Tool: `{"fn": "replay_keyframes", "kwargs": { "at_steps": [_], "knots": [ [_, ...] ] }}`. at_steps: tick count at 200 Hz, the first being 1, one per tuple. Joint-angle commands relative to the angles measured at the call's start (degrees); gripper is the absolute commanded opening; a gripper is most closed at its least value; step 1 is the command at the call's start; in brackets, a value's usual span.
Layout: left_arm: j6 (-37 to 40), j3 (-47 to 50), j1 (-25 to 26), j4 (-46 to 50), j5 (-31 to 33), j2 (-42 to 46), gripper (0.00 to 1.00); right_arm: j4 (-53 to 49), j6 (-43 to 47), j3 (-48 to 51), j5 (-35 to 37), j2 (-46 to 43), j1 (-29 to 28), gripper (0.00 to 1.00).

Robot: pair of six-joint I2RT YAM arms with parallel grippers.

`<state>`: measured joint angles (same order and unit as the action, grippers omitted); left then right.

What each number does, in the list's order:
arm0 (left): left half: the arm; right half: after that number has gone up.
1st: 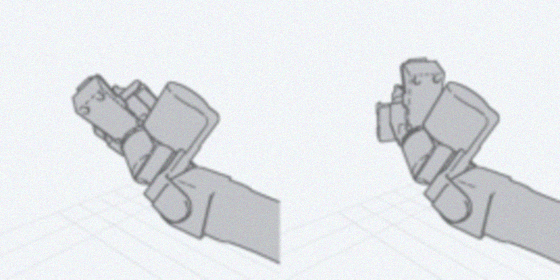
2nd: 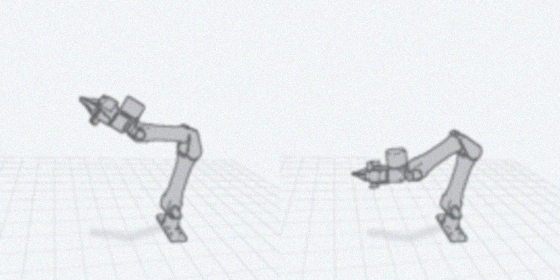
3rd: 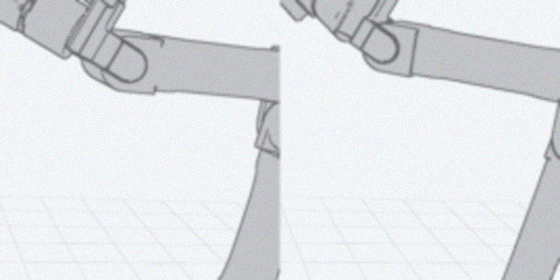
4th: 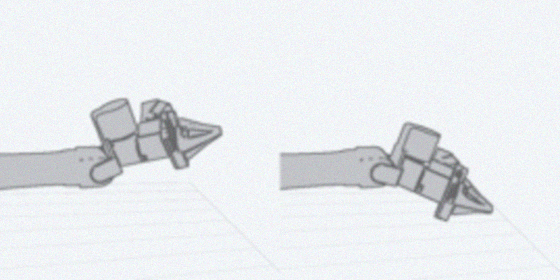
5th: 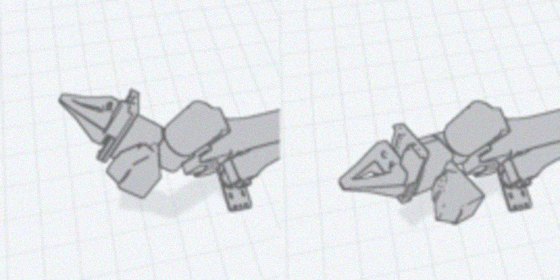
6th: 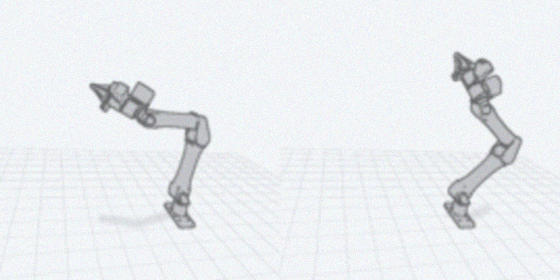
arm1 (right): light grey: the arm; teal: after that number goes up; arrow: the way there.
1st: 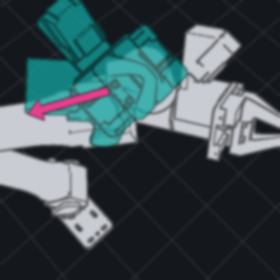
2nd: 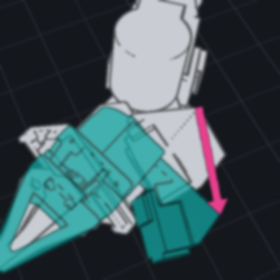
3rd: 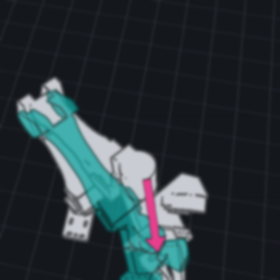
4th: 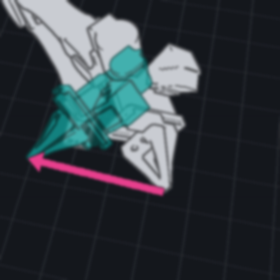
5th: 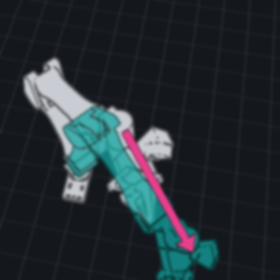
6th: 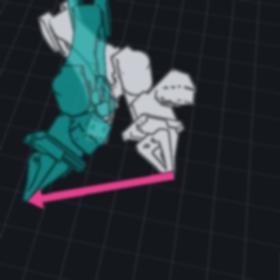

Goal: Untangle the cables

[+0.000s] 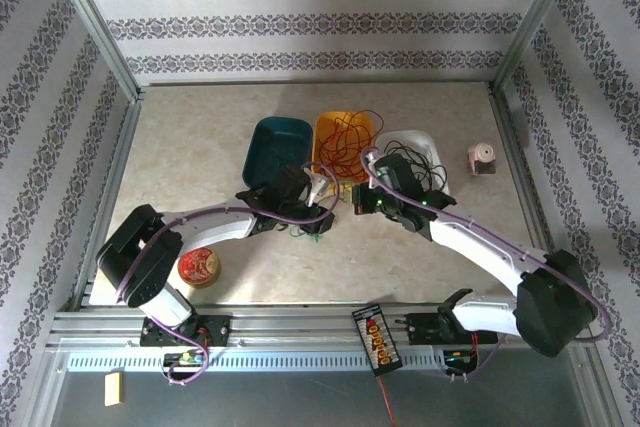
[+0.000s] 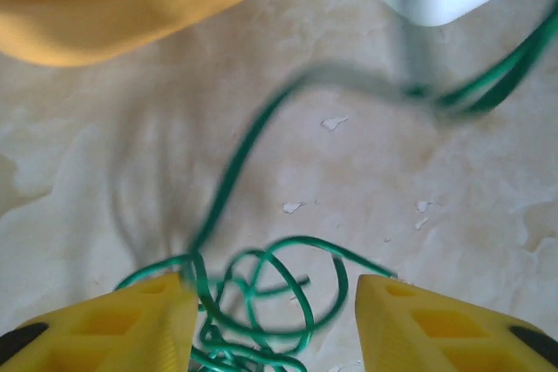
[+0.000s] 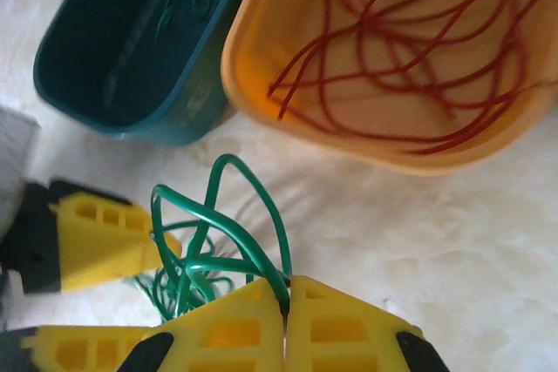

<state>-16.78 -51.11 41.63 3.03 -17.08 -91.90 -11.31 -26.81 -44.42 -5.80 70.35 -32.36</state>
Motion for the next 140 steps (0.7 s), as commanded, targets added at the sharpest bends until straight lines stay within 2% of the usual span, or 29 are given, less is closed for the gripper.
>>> {"fn": "replay_keyframes", "kwargs": {
  "at_steps": [1, 20, 70, 88, 103, 123, 140],
  "knots": [
    [1.5, 0.7, 0.4, 1.1, 2.1, -1.9, 0.43, 0.2, -2.9, 0.4, 5.8, -4.5, 2.2, 0.02],
    [1.9, 0.3, 0.4, 2.8, 4.1, -3.9, 0.38, -1.3, -3.0, 1.4, 10.2, -8.1, 3.4, 0.02],
    [1.3, 1.1, 0.4, 2.7, 4.8, -3.7, 0.37, -4.9, -3.7, 1.8, 20.4, -15.3, 5.3, 0.02],
    [1.7, 1.0, 0.5, 2.2, 3.5, -3.6, 0.38, -4.2, -3.6, 2.0, 18.6, -15.5, 5.8, 0.02],
    [2.8, 1.5, 0.9, 0.5, 1.3, -2.3, 0.45, -4.2, -3.8, 1.8, 15.9, -14.3, 5.8, 0.01],
    [4.8, 1.7, 1.6, -2.0, -3.4, -0.3, 0.63, -3.5, -4.8, 2.3, 13.9, -13.1, 5.0, 0.02],
    [7.6, -0.6, 3.5, -2.3, -4.8, -0.8, 0.71, -2.8, -6.0, 2.4, 13.3, -12.4, 4.3, 0.02]
  ]
}}
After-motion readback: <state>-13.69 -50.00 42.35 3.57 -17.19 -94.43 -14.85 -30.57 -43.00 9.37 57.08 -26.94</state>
